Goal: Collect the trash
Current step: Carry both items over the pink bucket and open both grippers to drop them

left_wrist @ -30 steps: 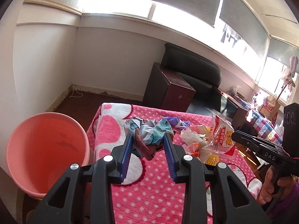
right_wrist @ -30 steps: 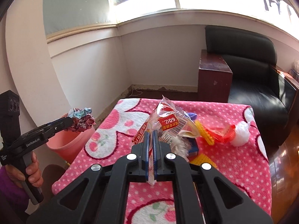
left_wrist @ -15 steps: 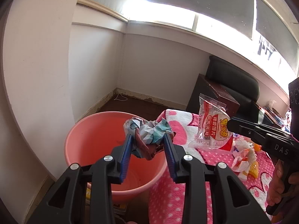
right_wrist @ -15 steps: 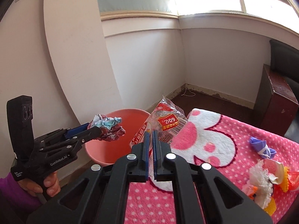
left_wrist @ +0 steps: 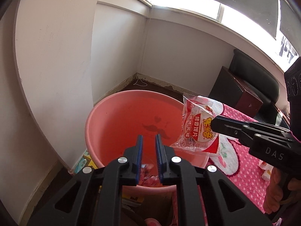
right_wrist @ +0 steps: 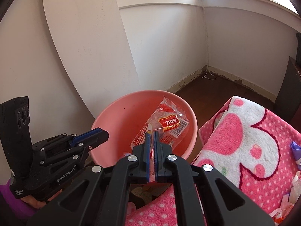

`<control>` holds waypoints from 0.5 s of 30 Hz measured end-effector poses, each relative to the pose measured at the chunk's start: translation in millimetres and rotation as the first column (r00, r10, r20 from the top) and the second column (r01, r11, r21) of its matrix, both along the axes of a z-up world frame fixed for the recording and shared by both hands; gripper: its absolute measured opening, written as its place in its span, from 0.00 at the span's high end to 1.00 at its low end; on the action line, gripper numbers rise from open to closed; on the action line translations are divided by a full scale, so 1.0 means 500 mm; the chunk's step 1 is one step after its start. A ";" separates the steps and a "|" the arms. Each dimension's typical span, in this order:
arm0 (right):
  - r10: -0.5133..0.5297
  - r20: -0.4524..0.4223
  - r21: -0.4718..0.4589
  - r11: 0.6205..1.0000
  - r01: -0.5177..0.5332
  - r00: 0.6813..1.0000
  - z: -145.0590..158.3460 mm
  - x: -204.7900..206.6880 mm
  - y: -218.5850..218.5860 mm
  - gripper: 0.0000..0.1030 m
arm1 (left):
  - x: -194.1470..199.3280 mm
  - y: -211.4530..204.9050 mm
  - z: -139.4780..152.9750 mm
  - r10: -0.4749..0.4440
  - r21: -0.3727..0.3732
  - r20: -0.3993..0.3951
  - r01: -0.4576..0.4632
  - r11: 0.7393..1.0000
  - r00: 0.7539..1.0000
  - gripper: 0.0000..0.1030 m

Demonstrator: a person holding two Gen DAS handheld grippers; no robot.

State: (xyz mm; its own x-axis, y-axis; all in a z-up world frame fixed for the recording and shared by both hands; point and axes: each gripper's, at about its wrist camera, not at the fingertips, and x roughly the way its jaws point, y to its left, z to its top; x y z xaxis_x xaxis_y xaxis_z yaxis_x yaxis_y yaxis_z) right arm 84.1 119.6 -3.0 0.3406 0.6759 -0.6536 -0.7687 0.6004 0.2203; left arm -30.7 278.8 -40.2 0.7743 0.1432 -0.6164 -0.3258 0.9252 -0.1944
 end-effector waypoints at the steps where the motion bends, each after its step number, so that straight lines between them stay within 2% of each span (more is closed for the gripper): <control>1: 0.001 -0.009 -0.005 1.000 -0.001 1.000 -0.005 0.000 0.004 0.96 | -0.001 0.002 -0.002 0.000 -0.003 -0.003 0.000 1.000 1.000 0.88; 7: 0.016 -0.044 -0.025 1.000 -0.017 0.999 -0.026 -0.006 0.015 0.96 | -0.009 0.001 0.007 0.011 0.000 0.012 -0.011 1.000 1.000 0.86; 10: 0.017 -0.050 -0.052 0.998 -0.020 0.999 -0.039 0.000 0.024 0.93 | -0.011 0.005 0.008 0.026 -0.042 0.015 -0.025 0.999 1.000 0.71; 11: 0.018 -0.054 -0.058 0.998 -0.021 0.998 -0.042 0.001 0.026 0.87 | -0.013 0.008 0.009 0.036 -0.053 0.014 -0.035 0.998 0.999 0.63; 12: 0.021 -0.061 -0.061 0.998 -0.025 0.998 -0.044 -0.002 0.028 0.79 | -0.015 0.009 0.011 0.042 -0.062 0.015 -0.041 0.997 0.999 0.61; 14: 0.022 -0.068 -0.057 0.998 -0.026 0.997 -0.046 -0.005 0.027 0.69 | -0.020 0.013 0.013 0.048 -0.071 0.019 -0.047 0.996 0.999 0.61; 15: 0.021 -0.065 -0.056 0.998 -0.025 0.998 -0.045 -0.007 0.026 0.68 | -0.022 0.014 0.014 0.051 -0.072 0.020 -0.050 0.996 0.998 0.61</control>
State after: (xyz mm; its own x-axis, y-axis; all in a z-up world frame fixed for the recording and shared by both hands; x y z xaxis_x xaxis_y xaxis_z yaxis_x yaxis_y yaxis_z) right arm 80.4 132.5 -25.6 0.2812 0.6444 -0.7111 -0.7680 0.5954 0.2359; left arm -41.6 286.0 -33.1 0.7808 0.1388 -0.6092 -0.3666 0.8914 -0.2667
